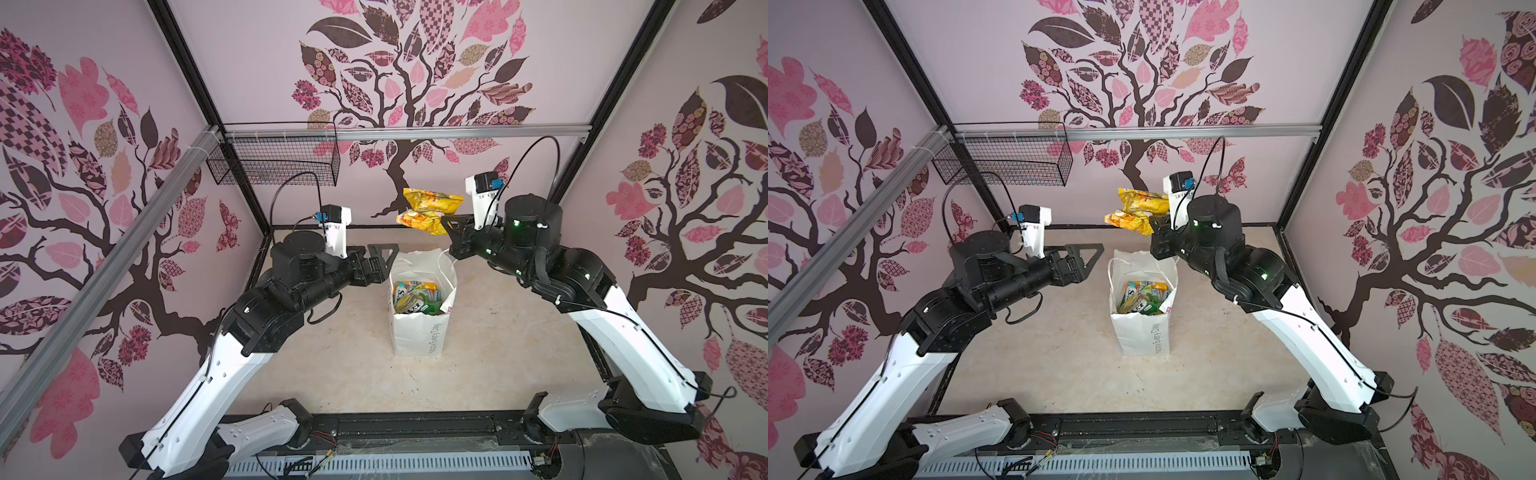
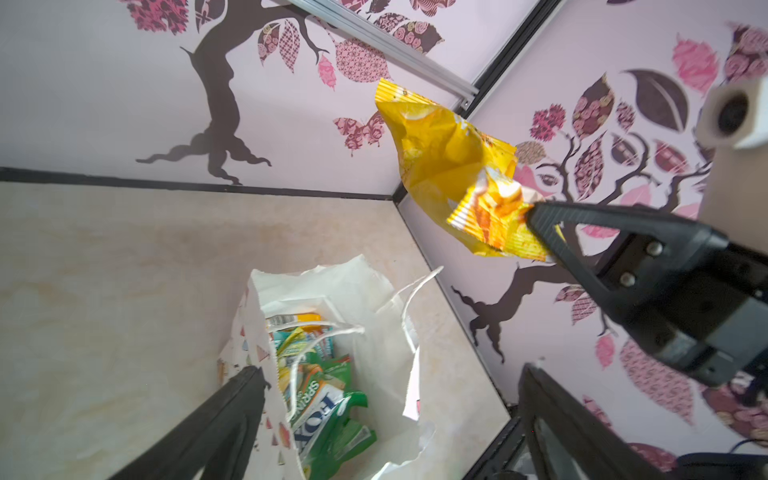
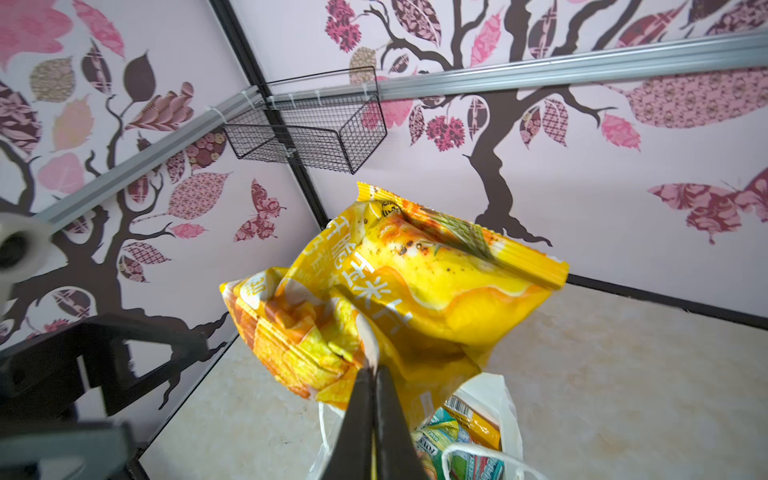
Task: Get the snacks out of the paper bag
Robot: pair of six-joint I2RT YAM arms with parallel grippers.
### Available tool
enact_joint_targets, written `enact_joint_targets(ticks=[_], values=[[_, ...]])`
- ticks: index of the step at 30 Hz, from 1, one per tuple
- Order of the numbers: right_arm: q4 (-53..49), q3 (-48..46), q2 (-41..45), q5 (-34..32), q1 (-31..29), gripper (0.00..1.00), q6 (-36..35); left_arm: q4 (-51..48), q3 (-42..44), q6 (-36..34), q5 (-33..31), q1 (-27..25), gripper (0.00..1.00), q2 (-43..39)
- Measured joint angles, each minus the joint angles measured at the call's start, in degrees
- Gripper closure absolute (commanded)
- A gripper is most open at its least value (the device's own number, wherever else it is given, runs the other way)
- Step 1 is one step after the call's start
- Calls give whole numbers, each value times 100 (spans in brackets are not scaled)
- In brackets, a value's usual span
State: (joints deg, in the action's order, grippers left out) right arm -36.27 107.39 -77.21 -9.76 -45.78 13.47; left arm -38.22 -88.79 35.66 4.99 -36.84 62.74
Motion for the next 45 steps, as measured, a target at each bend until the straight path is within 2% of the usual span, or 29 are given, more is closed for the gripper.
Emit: enact_joint_targets(ticks=[3, 7, 10, 14, 19, 26, 29, 33, 39, 45], values=[[273, -70, 87, 278, 0, 100, -160, 645, 129, 824, 684, 518, 6, -42], [560, -267, 188, 612, 0, 100, -275, 1886, 918, 2297, 1506, 1167, 8, -264], [640, -402, 201, 852, 0, 100, -343, 2533, 1370, 3182, 1915, 1443, 6, -238], [656, -566, 199, 1174, 0, 100, -435, 2927, 1593, 3847, 2232, 1497, 2, -133], [595, -623, 170, 1563, 0, 100, -470, 3497, 1825, 4544, 2538, 1499, 2, -125], [533, -623, 44, 1976, -22, 100, -470, 3875, 1993, 4894, 2894, 1499, 3, 4], [483, -623, -57, 2048, -35, 100, -479, 3904, 1993, 4913, 3141, 1499, 14, 96], [407, -623, -181, 2048, -81, 100, -511, 3877, 1996, 4881, 3397, 1473, 35, 221], [378, -621, -240, 2039, -114, 99, -581, 3803, 2022, 4642, 3526, 1467, 60, 245], [192, -538, -304, 2046, -166, 70, -544, 3709, 2022, 4223, 3506, 1469, 75, 212]])
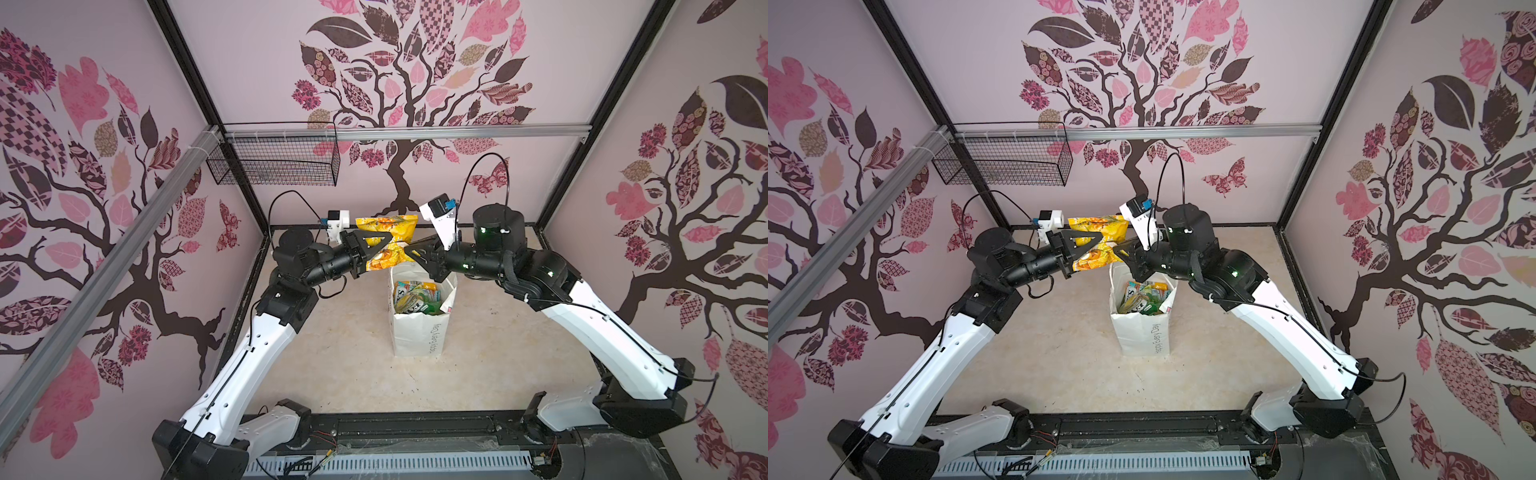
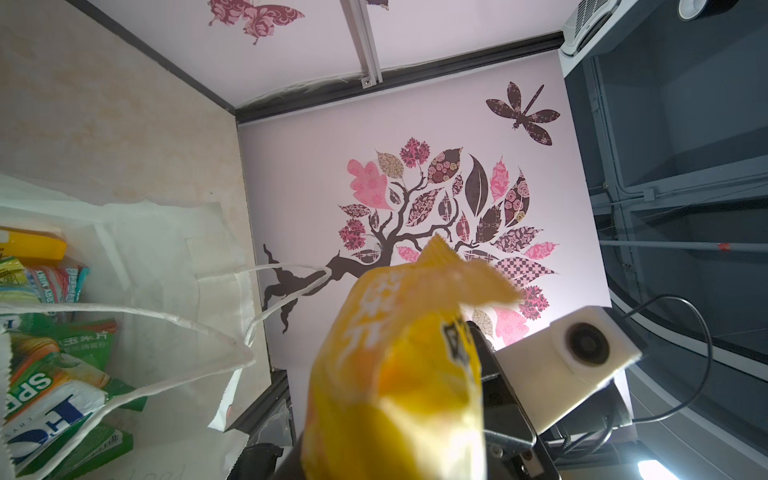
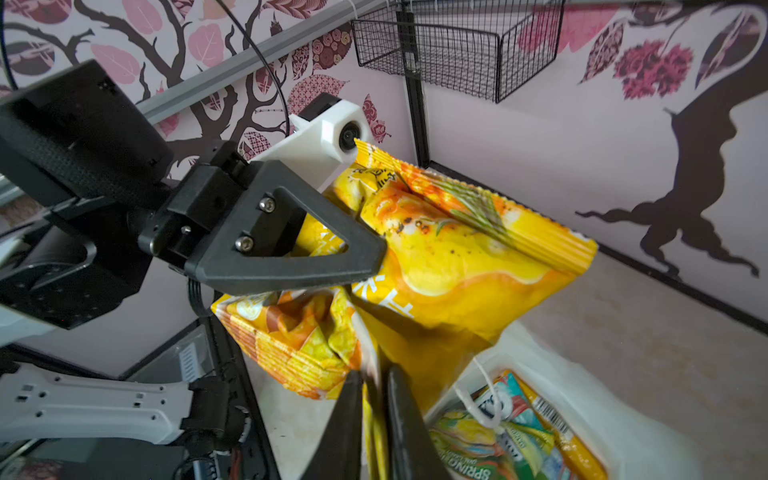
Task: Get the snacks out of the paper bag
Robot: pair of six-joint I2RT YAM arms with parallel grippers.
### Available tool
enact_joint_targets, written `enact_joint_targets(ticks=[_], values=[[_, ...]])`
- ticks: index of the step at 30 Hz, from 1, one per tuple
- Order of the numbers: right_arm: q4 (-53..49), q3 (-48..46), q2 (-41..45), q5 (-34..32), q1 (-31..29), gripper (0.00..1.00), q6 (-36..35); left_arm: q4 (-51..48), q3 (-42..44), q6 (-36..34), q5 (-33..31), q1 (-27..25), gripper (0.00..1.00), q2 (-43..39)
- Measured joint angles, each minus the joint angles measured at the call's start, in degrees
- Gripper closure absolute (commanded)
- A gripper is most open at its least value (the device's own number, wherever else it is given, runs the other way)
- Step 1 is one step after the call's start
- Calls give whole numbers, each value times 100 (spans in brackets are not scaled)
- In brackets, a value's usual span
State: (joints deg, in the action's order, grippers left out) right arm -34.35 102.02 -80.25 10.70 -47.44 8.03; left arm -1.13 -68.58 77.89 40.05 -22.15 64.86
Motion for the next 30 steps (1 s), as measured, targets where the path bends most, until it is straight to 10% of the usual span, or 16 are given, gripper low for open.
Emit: enact_joint_targets(ticks=[12, 30], values=[[678, -133, 470, 79, -42, 1, 358, -273, -254, -1285, -87, 72, 85, -31], [2234, -2761, 2848, -1425, -48, 0, 625, -1495, -1290, -4245, -997, 1506, 85, 776]])
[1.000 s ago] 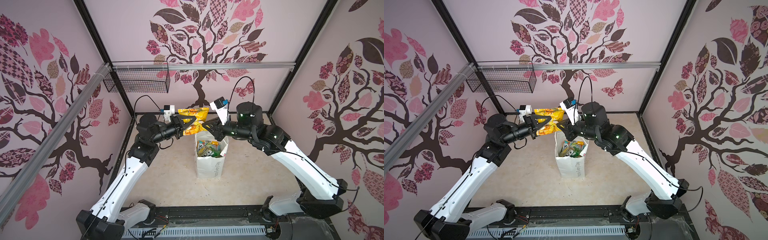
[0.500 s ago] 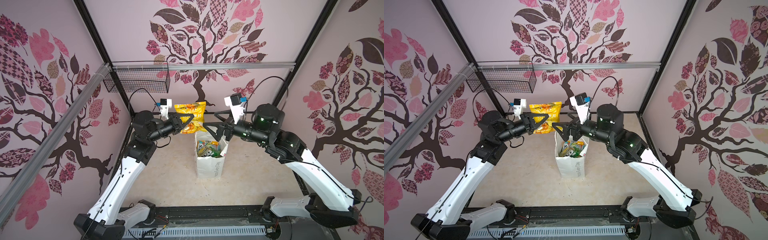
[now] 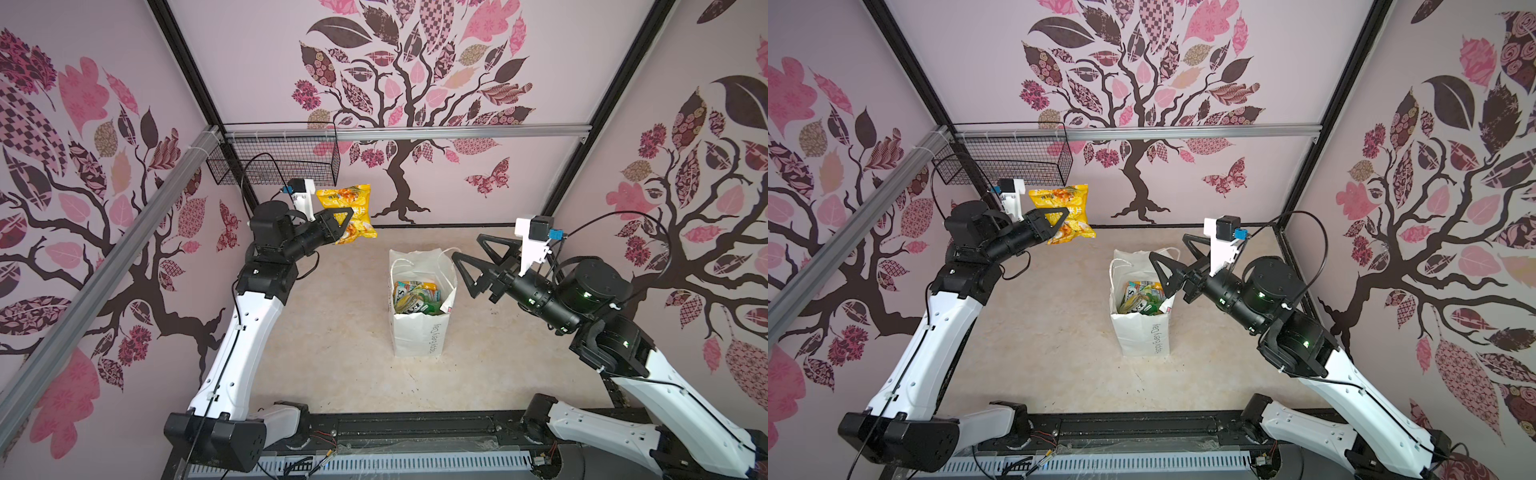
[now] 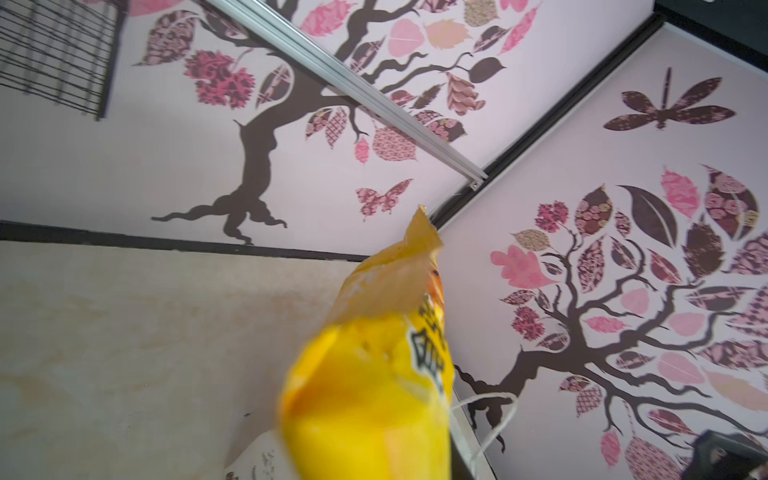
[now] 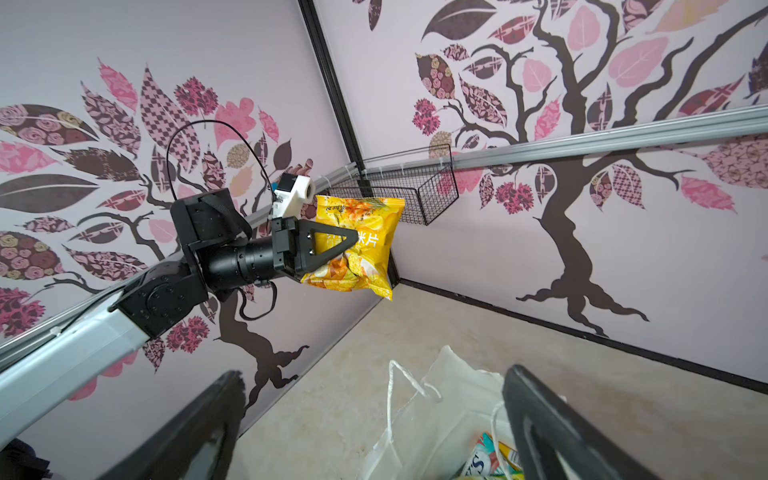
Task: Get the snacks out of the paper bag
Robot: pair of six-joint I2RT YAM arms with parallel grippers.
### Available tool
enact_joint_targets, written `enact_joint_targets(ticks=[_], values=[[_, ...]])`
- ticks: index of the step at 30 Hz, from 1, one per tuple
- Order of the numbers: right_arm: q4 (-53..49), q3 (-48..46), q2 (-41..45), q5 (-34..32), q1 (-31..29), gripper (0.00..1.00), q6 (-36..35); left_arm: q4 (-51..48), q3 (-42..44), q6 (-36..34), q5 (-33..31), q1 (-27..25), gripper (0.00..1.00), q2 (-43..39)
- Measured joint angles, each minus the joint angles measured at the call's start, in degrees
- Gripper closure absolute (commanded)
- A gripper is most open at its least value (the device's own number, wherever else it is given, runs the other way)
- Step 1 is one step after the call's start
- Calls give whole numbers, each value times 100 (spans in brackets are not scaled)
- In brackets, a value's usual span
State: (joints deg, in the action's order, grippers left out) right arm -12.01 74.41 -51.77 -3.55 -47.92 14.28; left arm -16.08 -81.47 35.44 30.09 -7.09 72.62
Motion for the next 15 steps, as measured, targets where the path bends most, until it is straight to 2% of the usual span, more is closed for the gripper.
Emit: enact_joint_targets(ticks=[6, 15], values=[[-236, -11, -72, -133, 0, 0, 7, -33, 210, -236, -4, 498, 85, 625], [-468, -11, -223, -118, 0, 0, 13, -260, 413, -678, 105, 584, 87, 2076]])
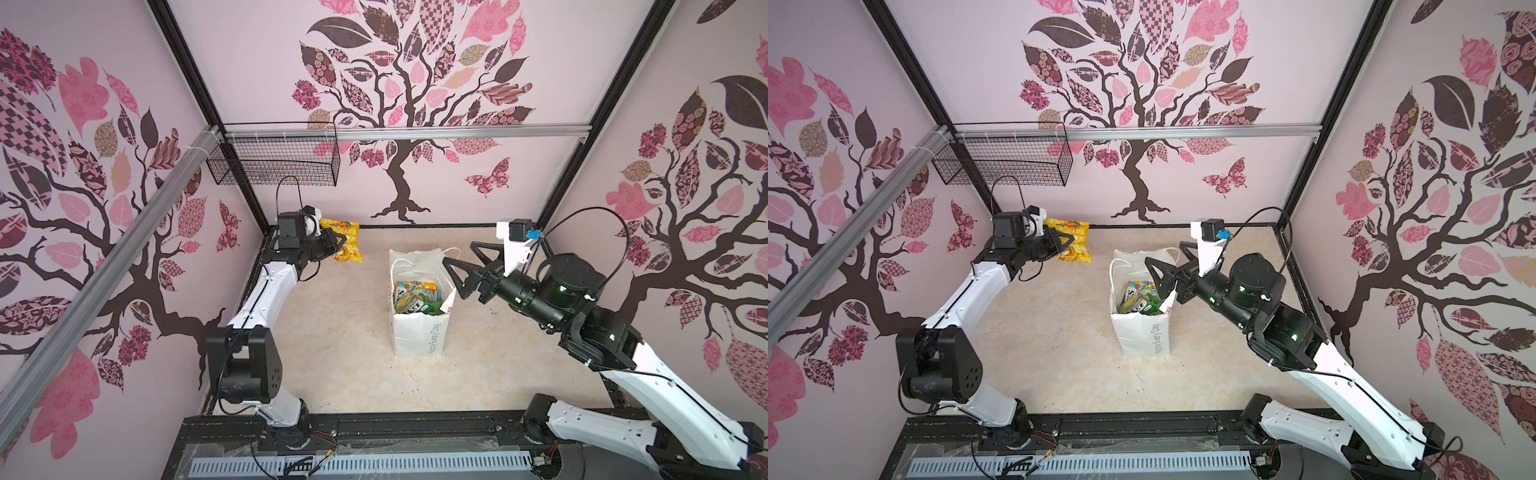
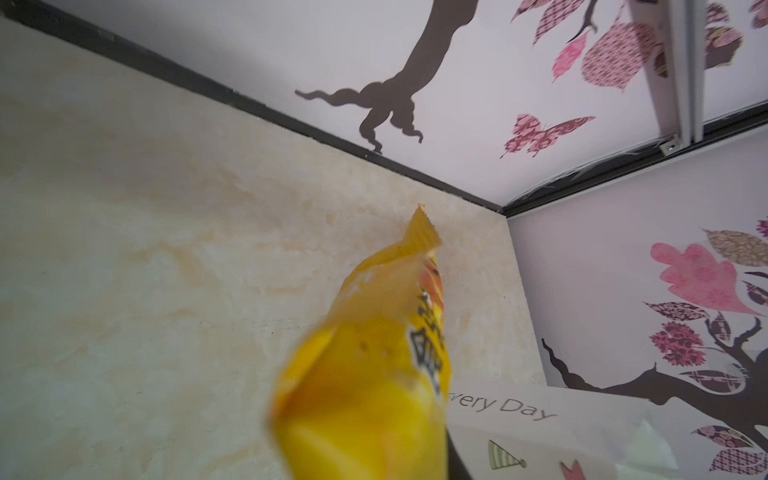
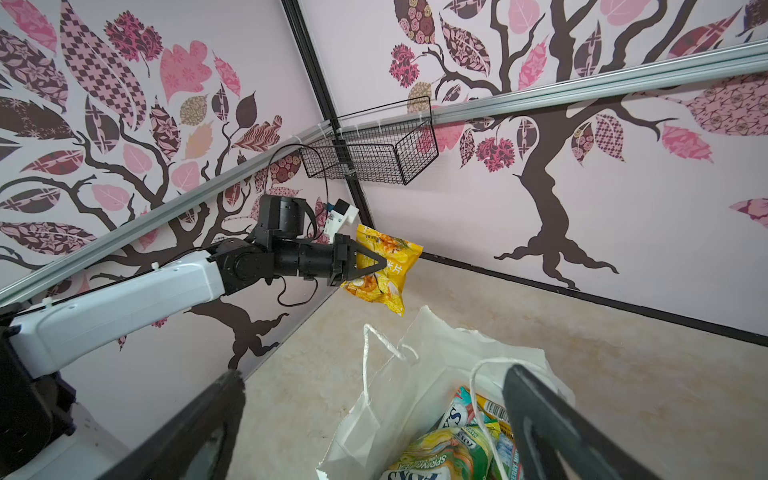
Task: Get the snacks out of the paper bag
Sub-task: 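Lower the yellow packet beside the bag and release it from the left gripper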
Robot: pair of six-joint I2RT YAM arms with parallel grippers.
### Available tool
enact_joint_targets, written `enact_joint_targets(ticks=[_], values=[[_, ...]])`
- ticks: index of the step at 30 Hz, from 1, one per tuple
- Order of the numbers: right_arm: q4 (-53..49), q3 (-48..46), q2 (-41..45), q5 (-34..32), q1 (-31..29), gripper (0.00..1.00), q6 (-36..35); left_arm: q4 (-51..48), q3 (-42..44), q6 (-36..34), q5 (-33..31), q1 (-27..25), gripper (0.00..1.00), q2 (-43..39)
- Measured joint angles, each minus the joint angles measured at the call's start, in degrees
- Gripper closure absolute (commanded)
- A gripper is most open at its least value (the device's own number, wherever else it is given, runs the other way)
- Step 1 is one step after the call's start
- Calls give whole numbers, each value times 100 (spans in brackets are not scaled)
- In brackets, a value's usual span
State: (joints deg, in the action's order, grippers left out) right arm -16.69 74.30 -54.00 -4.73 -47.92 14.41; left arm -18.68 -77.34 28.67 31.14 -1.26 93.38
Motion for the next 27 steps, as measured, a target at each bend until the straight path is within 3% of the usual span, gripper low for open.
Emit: enact_joint_targets(ticks=[5, 18, 20, 23, 27], values=[[-195, 0, -33, 26, 0, 0, 92, -140, 0, -127, 15, 0, 87, 686], [-573, 33, -81, 68, 0, 0, 260, -319, -17, -472, -192, 7, 75, 2111], [-612, 35, -79, 68, 0, 0, 275, -352, -17, -485, -227, 11, 69, 2232], [-719, 55, -79, 63, 0, 1, 295, -426, -35, -525, -358, 13, 51, 2269], [-817, 118, -81, 61, 0, 0, 326, -562, -144, -605, -627, 17, 35, 2264]])
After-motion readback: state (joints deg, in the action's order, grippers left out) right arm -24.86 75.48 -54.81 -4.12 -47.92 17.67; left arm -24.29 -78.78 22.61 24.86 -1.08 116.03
